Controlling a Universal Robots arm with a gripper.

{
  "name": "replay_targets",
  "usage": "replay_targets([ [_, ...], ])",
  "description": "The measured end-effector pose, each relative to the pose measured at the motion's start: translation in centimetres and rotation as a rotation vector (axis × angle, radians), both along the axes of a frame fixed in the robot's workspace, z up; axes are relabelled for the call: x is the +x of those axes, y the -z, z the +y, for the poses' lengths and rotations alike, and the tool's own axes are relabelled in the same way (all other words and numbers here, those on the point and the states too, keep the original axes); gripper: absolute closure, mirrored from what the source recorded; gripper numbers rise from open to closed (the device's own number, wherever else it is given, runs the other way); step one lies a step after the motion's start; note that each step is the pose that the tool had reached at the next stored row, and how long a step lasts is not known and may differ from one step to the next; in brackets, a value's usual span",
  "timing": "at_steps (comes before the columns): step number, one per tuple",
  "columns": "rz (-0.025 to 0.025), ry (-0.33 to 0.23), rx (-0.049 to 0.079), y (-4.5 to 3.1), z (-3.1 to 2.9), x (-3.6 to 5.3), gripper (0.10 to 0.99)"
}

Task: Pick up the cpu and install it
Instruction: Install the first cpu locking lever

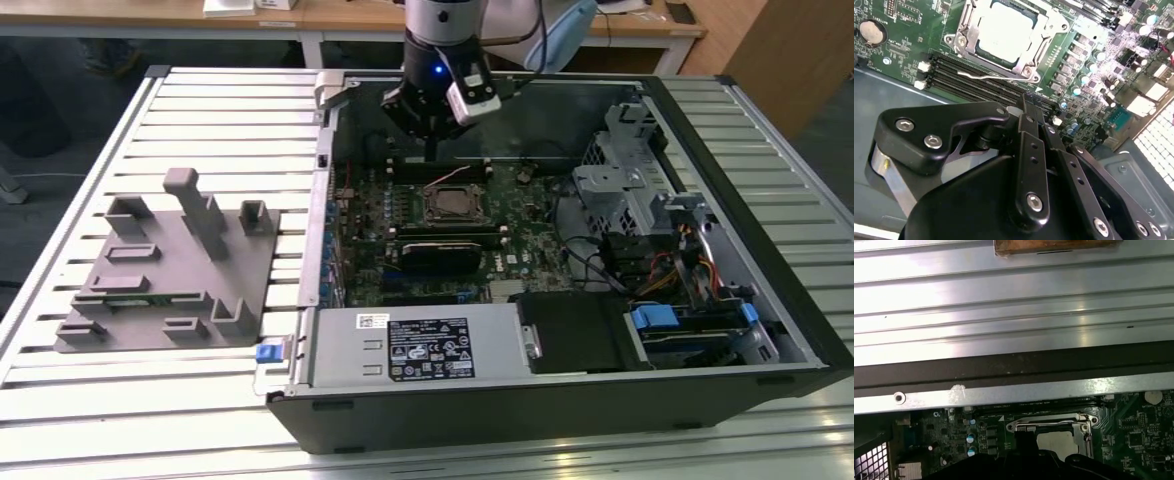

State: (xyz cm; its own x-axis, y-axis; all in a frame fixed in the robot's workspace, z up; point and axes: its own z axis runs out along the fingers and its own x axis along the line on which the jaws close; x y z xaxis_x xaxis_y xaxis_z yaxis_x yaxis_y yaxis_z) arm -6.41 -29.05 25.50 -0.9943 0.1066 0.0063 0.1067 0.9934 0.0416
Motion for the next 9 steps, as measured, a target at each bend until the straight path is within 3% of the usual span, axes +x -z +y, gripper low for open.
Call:
replay_targets([
  [5,-0.0001,-0.002,0.000,0.50,-0.05,0.31,0.980],
  [9,-0.0010,-0.038,0.000,0.85,-0.05,0.44,0.980],
])
